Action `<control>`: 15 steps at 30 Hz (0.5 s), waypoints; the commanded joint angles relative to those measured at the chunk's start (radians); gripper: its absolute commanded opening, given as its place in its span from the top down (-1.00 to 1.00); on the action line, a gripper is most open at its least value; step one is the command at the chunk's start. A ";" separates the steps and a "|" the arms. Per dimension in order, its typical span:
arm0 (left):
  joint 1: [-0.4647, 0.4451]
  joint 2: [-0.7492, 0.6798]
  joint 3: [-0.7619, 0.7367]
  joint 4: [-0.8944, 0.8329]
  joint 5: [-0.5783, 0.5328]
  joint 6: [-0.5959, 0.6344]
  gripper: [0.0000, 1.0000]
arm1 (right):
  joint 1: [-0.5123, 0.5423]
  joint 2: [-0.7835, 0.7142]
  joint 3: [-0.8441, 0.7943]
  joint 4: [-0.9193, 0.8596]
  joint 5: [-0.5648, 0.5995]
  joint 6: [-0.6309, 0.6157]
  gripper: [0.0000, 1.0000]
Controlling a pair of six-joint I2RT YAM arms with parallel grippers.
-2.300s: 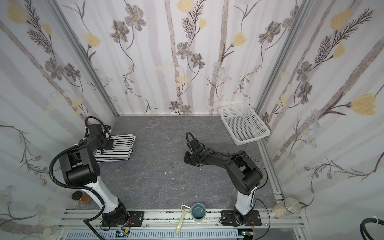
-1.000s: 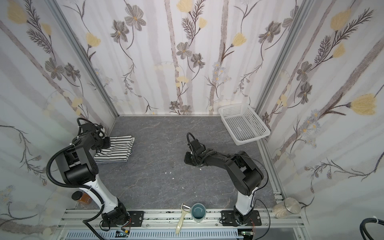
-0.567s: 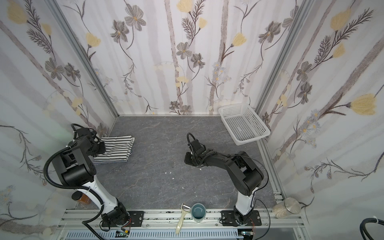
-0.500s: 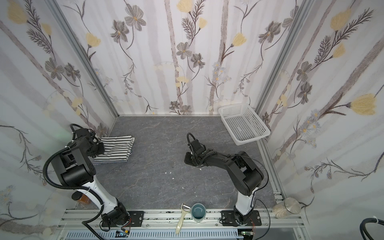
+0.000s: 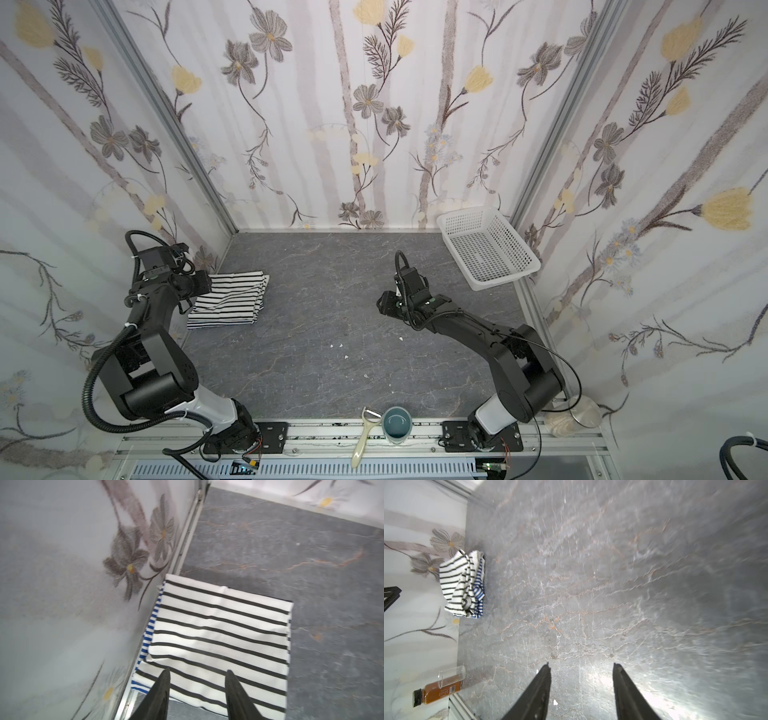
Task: Fold and stack the tank tops
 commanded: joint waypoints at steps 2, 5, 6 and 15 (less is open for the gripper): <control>-0.100 -0.092 -0.085 0.042 0.102 -0.060 -0.05 | -0.062 -0.135 -0.002 -0.083 0.135 -0.127 -0.51; -0.199 -0.146 -0.178 0.130 0.123 -0.109 -0.25 | -0.129 -0.217 -0.018 -0.116 0.209 -0.164 -0.88; -0.229 -0.160 -0.205 0.160 0.120 -0.119 -0.32 | -0.152 -0.233 -0.021 -0.124 0.216 -0.177 -0.91; -0.406 -0.163 -0.364 0.382 0.089 -0.180 -0.83 | -0.316 -0.356 -0.055 -0.178 0.294 -0.248 -0.99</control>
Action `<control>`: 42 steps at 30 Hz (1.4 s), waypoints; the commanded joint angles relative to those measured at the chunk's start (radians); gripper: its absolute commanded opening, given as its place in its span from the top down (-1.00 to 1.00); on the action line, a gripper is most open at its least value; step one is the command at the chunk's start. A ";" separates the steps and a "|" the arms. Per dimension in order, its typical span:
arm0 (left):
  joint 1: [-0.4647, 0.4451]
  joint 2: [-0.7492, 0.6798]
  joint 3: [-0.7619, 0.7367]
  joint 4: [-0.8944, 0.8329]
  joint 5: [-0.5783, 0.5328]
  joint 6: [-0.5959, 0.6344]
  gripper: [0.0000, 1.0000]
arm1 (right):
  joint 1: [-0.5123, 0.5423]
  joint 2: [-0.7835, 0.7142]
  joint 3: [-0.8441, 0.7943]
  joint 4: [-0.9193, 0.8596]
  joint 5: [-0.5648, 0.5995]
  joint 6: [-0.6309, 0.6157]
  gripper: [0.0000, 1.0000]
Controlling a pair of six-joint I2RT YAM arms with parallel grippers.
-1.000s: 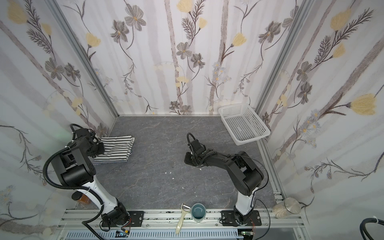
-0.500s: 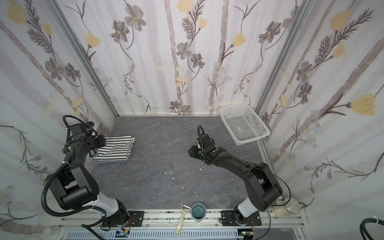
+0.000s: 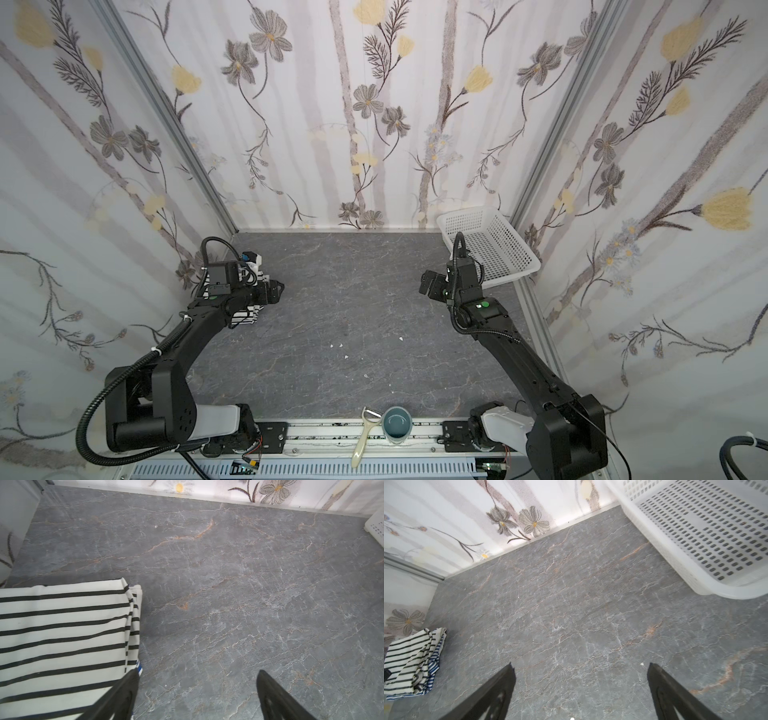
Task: Fold and stack the tank tops
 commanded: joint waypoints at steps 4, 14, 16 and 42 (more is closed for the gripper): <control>-0.050 0.049 -0.028 0.167 -0.009 -0.030 -0.89 | -0.130 -0.076 -0.063 -0.008 0.062 -0.026 -0.99; -0.085 0.089 -0.144 0.403 -0.035 -0.027 -1.00 | -0.301 -0.136 -0.130 0.030 0.049 -0.087 -0.99; -0.086 0.077 -0.185 0.475 -0.033 -0.036 -1.00 | -0.315 -0.128 -0.164 0.071 0.012 -0.121 -0.99; -0.099 0.185 -0.408 1.082 -0.120 -0.043 -1.00 | -0.313 -0.271 -0.686 0.992 0.057 -0.384 -0.99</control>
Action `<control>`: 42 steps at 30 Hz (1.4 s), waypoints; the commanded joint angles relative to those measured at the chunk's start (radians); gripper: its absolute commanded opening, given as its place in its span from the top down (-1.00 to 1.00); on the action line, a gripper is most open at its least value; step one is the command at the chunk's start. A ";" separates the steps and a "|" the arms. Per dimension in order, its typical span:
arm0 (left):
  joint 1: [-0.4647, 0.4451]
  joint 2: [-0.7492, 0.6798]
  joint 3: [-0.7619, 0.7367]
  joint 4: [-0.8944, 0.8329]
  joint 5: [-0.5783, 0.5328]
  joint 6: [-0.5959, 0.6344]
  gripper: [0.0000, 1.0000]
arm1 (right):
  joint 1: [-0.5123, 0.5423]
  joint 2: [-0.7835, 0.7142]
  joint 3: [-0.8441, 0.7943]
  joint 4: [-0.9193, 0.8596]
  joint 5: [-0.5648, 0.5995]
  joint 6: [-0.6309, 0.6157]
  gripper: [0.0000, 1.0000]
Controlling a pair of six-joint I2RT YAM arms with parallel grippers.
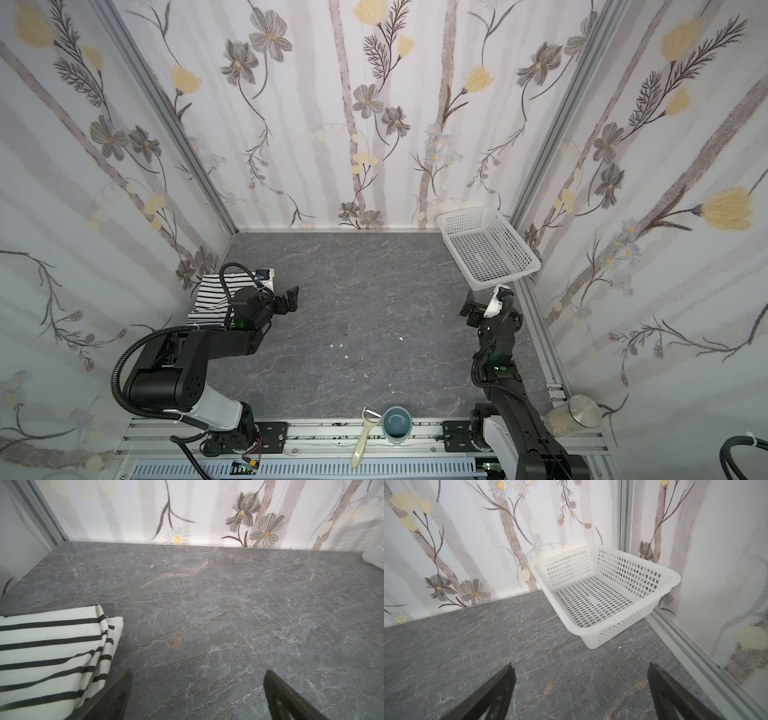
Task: Fold and stack the tank tops
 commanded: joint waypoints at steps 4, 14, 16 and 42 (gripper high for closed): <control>0.003 -0.060 -0.120 0.236 0.079 0.035 -1.00 | 0.001 0.049 -0.025 0.191 -0.033 -0.050 -0.99; 0.016 -0.074 -0.267 0.498 0.102 0.022 -1.00 | 0.001 0.146 -0.055 0.358 -0.066 -0.079 -0.99; 0.022 -0.063 -0.258 0.498 0.088 0.011 -1.00 | 0.001 0.178 -0.055 0.397 -0.070 -0.082 -0.99; 0.055 0.036 -0.226 0.541 0.072 -0.043 -1.00 | 0.004 0.490 -0.016 0.716 -0.086 -0.114 -0.99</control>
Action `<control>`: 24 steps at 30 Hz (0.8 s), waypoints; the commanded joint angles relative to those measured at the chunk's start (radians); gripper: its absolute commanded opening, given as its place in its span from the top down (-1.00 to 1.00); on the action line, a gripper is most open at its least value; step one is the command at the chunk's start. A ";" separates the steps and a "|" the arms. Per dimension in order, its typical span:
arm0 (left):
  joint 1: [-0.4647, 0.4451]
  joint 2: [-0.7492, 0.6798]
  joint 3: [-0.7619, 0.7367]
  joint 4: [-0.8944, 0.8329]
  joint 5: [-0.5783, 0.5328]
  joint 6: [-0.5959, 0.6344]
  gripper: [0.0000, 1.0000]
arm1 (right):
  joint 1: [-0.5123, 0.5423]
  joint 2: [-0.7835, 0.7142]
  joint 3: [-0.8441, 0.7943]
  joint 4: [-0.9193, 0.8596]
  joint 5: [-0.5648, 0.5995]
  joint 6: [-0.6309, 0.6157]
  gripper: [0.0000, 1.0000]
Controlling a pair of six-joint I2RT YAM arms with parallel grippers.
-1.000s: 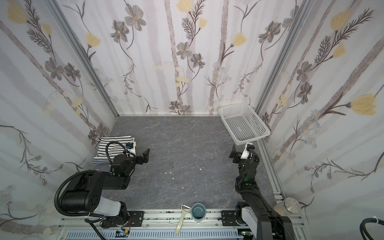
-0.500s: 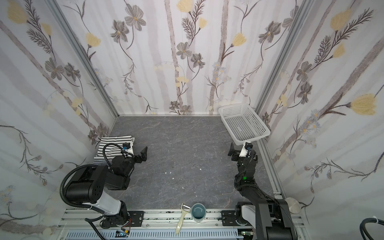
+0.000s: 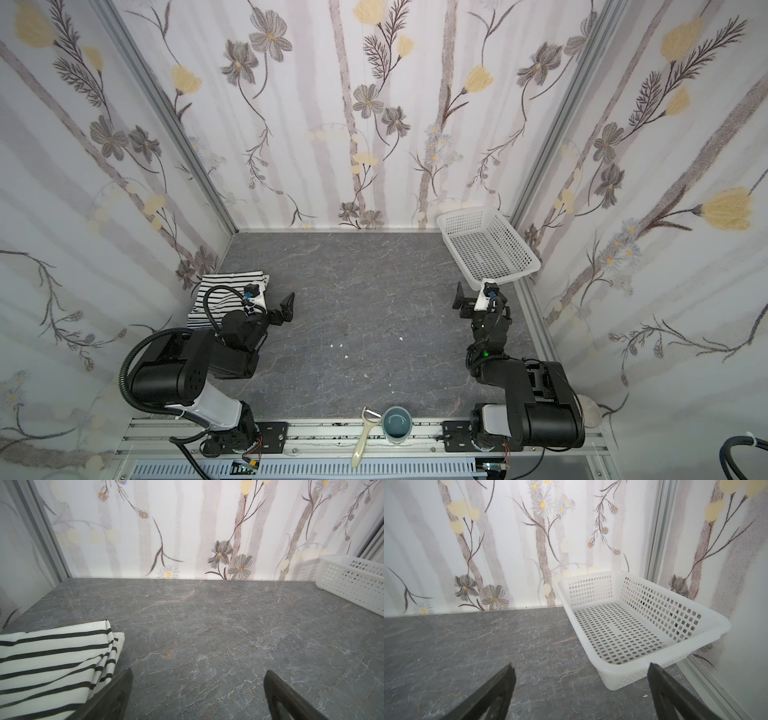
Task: Fold and stack the tank tops
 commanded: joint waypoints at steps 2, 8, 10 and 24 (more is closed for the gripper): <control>-0.013 -0.001 0.006 0.039 -0.057 -0.016 -1.00 | 0.001 0.006 0.010 0.037 0.041 0.001 -0.99; -0.014 -0.001 0.005 0.039 -0.059 -0.015 -1.00 | 0.004 0.003 0.005 0.043 0.037 -0.002 -0.99; -0.014 -0.001 0.004 0.039 -0.060 -0.015 -1.00 | 0.005 0.001 0.008 0.036 0.038 -0.006 -0.99; -0.014 -0.001 0.005 0.039 -0.060 -0.015 -1.00 | 0.045 0.001 -0.006 0.059 0.034 -0.060 -0.99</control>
